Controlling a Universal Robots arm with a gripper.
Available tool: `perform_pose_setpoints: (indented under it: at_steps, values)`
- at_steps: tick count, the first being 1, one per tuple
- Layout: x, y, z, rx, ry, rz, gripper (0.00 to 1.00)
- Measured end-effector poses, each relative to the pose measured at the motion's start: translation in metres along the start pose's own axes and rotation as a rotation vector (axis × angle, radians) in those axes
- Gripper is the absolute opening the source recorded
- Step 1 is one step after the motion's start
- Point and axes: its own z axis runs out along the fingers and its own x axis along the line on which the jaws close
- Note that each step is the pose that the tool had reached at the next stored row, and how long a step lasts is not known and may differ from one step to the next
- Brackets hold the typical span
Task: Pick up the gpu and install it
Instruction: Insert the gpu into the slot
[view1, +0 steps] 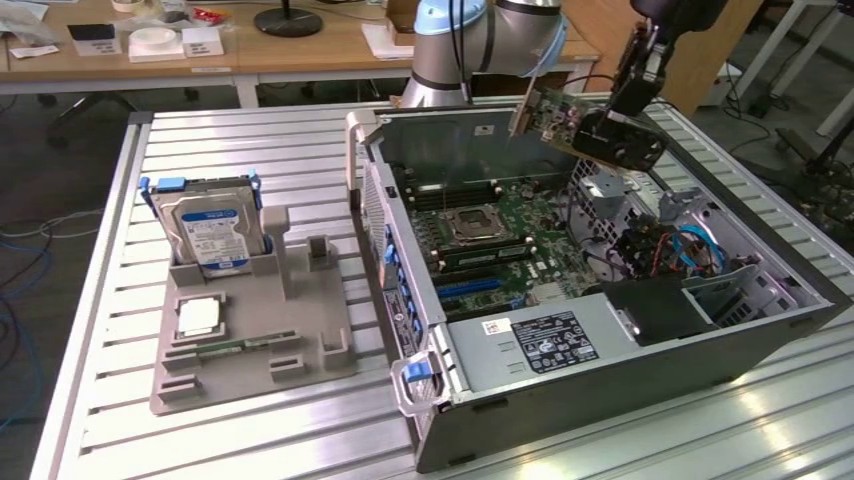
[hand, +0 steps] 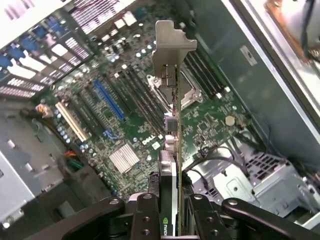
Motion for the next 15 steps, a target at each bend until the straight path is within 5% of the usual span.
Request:
perform_pose_setpoints:
  at_steps: [15]
  values:
    - [0.0, 0.0, 0.0003, -0.0077, 0.0145, -0.272, 0.27]
